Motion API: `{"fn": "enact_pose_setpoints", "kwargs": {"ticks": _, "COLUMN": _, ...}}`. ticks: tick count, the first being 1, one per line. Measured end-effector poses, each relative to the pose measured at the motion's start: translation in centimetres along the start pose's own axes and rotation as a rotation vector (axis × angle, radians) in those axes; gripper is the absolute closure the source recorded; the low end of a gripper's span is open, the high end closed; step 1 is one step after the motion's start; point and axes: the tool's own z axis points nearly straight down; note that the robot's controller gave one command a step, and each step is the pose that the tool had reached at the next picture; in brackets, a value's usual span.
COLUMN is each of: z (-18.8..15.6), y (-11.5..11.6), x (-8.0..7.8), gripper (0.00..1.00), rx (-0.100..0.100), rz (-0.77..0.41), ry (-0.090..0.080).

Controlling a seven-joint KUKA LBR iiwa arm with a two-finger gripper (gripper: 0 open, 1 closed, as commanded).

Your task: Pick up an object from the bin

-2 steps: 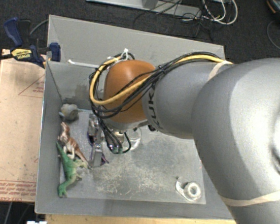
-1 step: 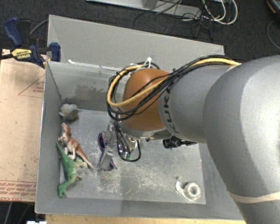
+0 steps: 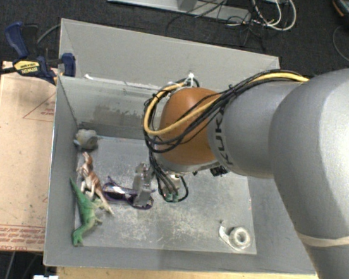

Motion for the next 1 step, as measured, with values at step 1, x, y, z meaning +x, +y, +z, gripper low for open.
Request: {"fn": "enact_pose_setpoints", "kwargs": {"ticks": 1, "z": -0.09, "y": 1.0, "x": 0.11, "gripper": 1.0, "rx": -0.002, "rz": -0.144, "ry": -0.001}}
